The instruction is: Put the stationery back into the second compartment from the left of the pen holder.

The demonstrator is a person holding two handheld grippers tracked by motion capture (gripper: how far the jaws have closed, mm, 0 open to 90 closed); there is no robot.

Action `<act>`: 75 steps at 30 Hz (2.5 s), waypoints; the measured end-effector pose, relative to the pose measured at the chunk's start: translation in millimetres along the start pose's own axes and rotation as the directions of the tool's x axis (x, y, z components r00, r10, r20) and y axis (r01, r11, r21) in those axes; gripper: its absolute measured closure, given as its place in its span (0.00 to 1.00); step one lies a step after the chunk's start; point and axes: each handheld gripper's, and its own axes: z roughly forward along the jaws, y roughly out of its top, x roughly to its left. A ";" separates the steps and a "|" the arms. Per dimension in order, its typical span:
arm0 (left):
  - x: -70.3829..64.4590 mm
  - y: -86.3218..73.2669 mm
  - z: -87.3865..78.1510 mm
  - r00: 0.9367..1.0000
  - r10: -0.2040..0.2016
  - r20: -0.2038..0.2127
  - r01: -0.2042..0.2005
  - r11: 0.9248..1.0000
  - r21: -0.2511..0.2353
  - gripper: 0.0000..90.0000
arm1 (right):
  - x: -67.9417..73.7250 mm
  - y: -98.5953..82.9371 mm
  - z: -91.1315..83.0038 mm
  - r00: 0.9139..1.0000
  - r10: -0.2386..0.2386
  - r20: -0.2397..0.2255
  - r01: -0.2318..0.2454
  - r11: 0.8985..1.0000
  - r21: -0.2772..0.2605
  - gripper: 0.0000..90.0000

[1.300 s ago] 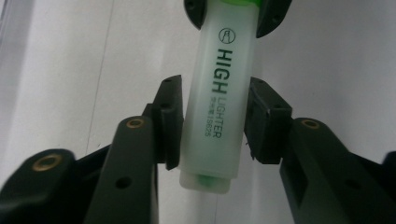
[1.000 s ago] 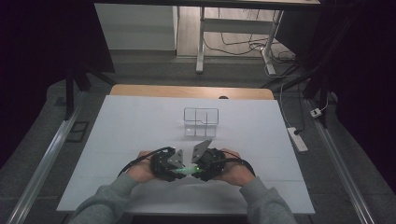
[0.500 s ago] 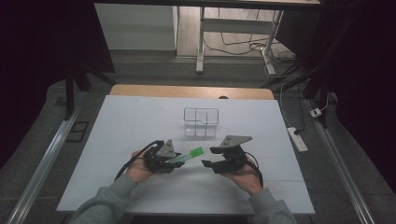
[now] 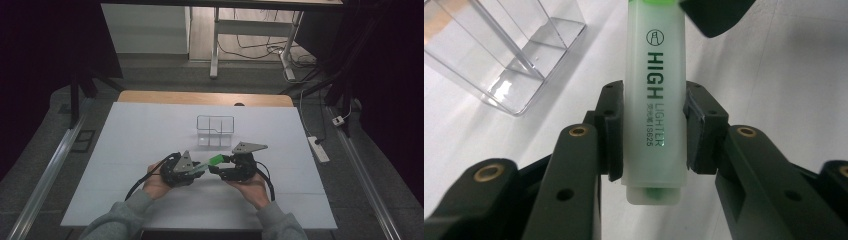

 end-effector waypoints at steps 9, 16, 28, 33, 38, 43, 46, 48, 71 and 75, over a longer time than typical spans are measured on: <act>-6.5 0.6 9.5 0.999 -0.001 -0.034 0.002 1.000 0.024 0.72 | 1.2 1.8 1.8 0.999 0.036 -0.009 -0.037 0.999 -0.035 0.59; -6.7 1.3 13.2 0.999 -0.013 -0.046 0.015 1.000 0.027 0.71 | 0.3 5.0 1.3 0.993 0.080 -0.087 -0.087 0.993 -0.081 0.78; 7.5 -24.6 -29.8 0.987 -0.156 -0.048 0.156 0.988 -0.009 0.43 | 2.8 19.2 -15.9 0.999 -0.040 0.026 0.043 0.991 -0.131 0.82; 10.9 -47.8 -53.0 0.978 -0.203 -0.048 0.203 0.979 -0.001 0.40 | -3.5 30.7 -30.1 0.997 -0.048 0.063 0.057 0.986 -0.158 0.82; 12.0 -69.7 -70.0 0.969 -0.239 -0.066 0.240 0.971 0.005 0.37 | -10.9 45.7 -41.7 0.994 -0.047 0.100 0.066 0.980 -0.190 0.82; 15.3 -87.6 -83.3 0.957 -0.277 -0.091 0.277 0.961 -0.005 0.35 | -20.0 63.7 -47.7 0.990 -0.039 0.132 0.068 0.974 -0.218 0.82; 17.6 -95.4 -88.7 0.949 -0.300 -0.101 0.300 0.954 -0.015 0.35 | -25.6 74.9 -47.1 0.988 -0.036 0.151 0.070 0.971 -0.227 0.82; 18.9 -99.3 -91.0 0.946 -0.308 -0.105 0.308 0.951 -0.018 0.34 | -29.7 81.7 -44.2 0.985 -0.035 0.168 0.073 0.972 -0.224 0.82; 29.7 -116.6 -95.5 0.921 -0.369 -0.127 0.370 0.929 -0.023 0.32 | -72.0 86.6 -2.1 0.970 0.022 0.241 0.012 0.990 -0.141 0.55; 29.8 -117.4 -95.3 0.919 -0.372 -0.130 0.373 0.928 -0.018 0.32 | -66.4 69.5 -21.3 0.972 -0.005 0.235 0.034 0.992 -0.121 0.54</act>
